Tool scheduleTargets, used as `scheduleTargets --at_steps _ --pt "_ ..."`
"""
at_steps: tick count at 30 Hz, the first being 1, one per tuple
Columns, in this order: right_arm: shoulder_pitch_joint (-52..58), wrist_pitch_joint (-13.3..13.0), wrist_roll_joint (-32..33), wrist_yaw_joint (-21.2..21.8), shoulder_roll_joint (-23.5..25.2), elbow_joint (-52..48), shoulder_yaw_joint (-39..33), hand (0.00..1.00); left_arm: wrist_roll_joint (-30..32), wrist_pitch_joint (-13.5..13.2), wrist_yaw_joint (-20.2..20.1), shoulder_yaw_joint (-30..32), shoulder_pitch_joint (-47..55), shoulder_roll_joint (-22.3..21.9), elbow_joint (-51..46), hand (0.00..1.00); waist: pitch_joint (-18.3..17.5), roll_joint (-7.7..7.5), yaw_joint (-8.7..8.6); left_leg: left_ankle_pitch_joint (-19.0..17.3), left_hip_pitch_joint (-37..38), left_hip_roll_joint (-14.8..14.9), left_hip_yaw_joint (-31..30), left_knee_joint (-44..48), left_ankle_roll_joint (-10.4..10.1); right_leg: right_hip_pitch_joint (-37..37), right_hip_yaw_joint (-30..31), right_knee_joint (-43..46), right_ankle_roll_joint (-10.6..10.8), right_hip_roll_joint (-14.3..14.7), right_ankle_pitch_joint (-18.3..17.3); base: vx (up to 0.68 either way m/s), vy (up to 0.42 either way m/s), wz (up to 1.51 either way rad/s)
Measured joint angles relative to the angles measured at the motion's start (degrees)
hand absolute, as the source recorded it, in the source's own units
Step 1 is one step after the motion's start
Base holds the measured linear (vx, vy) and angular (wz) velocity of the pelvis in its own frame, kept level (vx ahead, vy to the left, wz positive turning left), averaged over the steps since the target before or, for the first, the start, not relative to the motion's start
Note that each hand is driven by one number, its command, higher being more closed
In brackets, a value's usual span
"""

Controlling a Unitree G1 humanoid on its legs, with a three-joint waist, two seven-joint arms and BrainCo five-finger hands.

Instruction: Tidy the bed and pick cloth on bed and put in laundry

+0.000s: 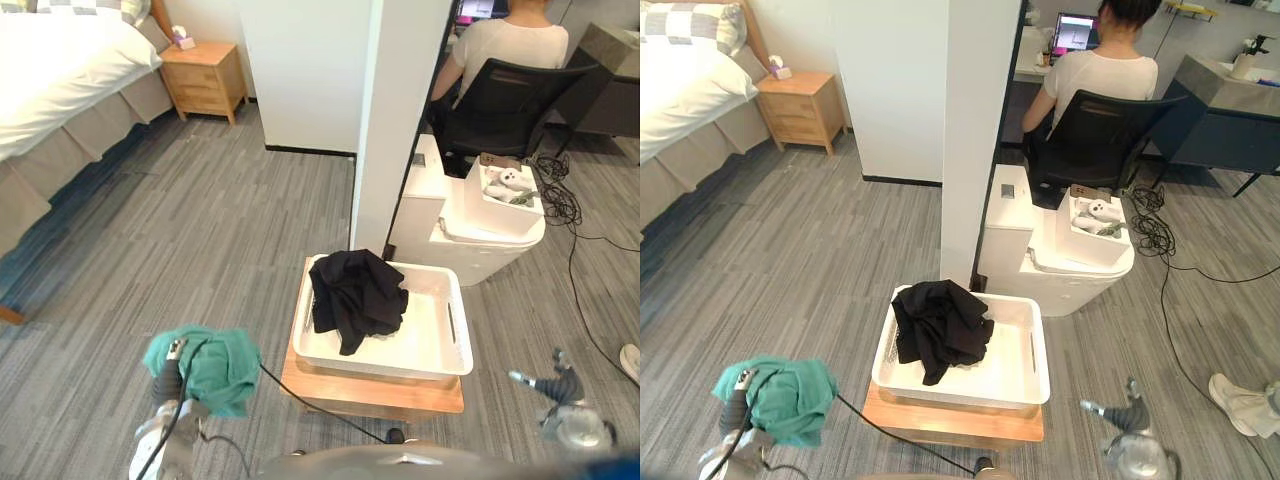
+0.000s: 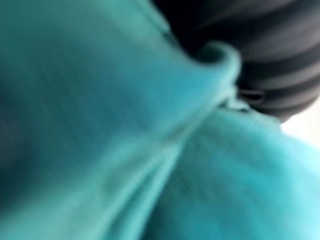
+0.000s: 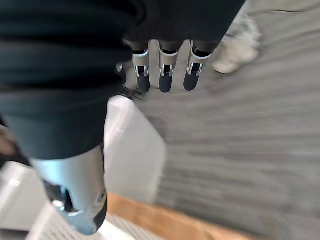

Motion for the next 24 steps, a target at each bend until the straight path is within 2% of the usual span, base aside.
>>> scheduleTargets --at_steps 1,6,9,13,16,18,21,24 --pt "0.2 -0.1 0.5 0.1 0.4 0.6 0.3 0.0 0.6 -0.7 0.5 -0.4 -0.7 0.0 0.0 1.0 -0.1 0.07 -0.05 0.0 0.0 0.0 0.0 0.0 0.0 0.0 0.0 0.1 0.0 0.0 -0.1 -0.02 -0.003 0.04" --pt "1.5 -3.6 3.8 0.9 2.2 5.6 0.9 0.0 7.2 -9.0 4.8 -7.3 -5.9 0.2 0.0 1.0 -0.8 -0.24 -0.47 -0.3 0.0 0.0 -0.2 0.0 -0.4 0.0 0.1 0.4 0.0 0.0 -0.4 -0.01 -0.002 0.03" --pt "1.5 -5.7 3.7 1.1 2.4 8.5 1.0 0.0 8.9 -11.4 5.5 -11.0 -8.1 0.4 0.0 1.0 -1.0 -0.55 -1.2 -0.4 0.1 0.0 0.3 0.0 -0.4 -0.1 0.9 0.4 -0.1 0.1 -0.4 0.0 0.003 -0.07" --pt "2.1 -7.5 3.7 0.7 4.5 10.2 1.2 0.0 9.1 -11.5 4.3 -15.5 -11.2 0.6 0.0 1.0 -1.1 -0.4 -1.87 -0.4 0.5 0.3 1.3 0.0 -0.3 -0.2 1.8 0.4 -0.1 0.4 -0.4 0.02 -0.001 -0.15" --pt "2.1 -8.0 3.7 0.4 5.7 11.4 1.9 0.0 9.1 -11.4 -0.6 -17.4 -11.5 0.8 -0.2 1.0 -1.2 -0.02 -1.97 -1.1 1.8 0.8 3.6 0.0 -0.6 -0.2 4.2 0.5 -0.3 1.2 -0.2 0.03 -0.006 -0.38" --pt "2.6 -8.8 3.7 0.5 6.1 11.4 1.8 0.0 8.1 -9.6 -6.9 -17.6 -11.5 2.4 -3.0 1.0 -1.2 -0.03 -2.73 -1.4 2.4 1.2 4.6 0.1 -1.0 -0.2 4.6 0.7 -0.6 1.7 -0.4 0.02 -0.018 -0.23" --pt "2.6 -9.5 3.6 0.8 6.1 11.3 1.6 0.0 8.4 -6.6 -11.4 -17.5 -11.6 6.4 -8.4 1.0 -1.3 0.28 -3.1 -1.8 3.5 1.7 6.3 0.1 -1.4 -0.2 6.2 1.2 -0.8 2.4 -0.6 0.0 -0.027 -0.27" --pt "2.7 -9.6 3.6 0.9 6.1 11.2 1.3 0.0 10.7 -5.0 -13.4 -17.6 -11.8 7.4 -10.1 1.0 -1.8 1.11 -3.18 -2.1 4.1 1.9 7.1 0.0 -1.4 -0.1 7.1 1.3 -0.9 2.7 -0.7 -0.02 -0.023 -0.18"
